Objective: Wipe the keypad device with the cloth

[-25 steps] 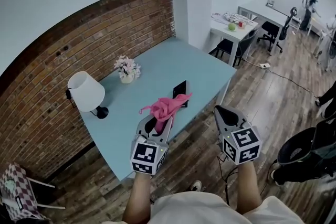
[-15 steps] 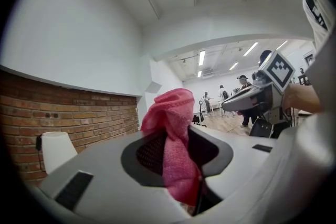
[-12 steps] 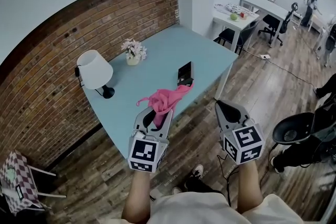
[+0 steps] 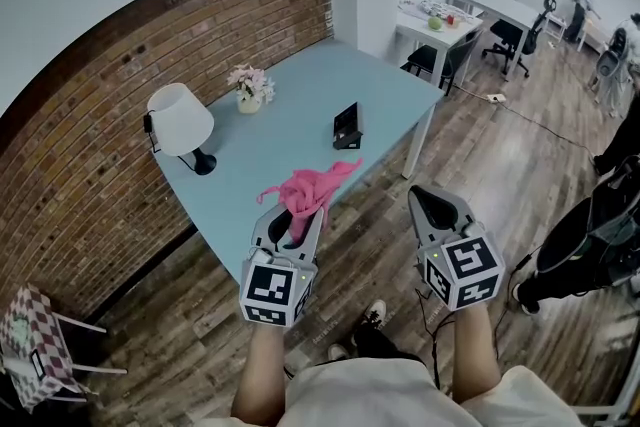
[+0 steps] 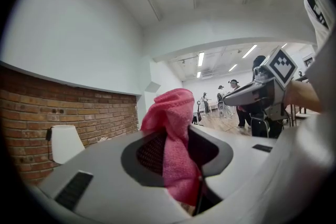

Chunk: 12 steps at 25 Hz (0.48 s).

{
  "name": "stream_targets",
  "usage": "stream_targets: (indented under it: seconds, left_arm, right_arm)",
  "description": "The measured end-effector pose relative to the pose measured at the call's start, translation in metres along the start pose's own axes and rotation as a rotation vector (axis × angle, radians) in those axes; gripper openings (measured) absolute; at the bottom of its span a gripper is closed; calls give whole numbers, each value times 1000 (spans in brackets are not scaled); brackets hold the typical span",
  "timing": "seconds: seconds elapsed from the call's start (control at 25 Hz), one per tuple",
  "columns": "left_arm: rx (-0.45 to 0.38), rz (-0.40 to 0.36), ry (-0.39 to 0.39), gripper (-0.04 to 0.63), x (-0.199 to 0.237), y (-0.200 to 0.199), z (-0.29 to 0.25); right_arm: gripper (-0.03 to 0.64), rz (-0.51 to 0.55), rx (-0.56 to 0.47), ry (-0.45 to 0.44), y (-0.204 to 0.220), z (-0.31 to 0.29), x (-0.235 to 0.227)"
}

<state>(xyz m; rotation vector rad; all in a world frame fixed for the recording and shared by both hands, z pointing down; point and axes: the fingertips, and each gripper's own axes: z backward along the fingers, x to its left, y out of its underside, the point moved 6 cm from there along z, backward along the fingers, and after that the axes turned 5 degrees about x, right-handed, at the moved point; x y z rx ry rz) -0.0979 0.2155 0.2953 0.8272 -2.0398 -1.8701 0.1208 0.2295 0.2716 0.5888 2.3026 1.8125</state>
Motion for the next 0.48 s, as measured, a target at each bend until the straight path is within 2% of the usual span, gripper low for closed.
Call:
stream_targets:
  seconds: [0.48]
  left_arm:
    - [12,19,9,138,3,12,8]
  right_arm:
    - [20,18,-29,15,-1,1,10]
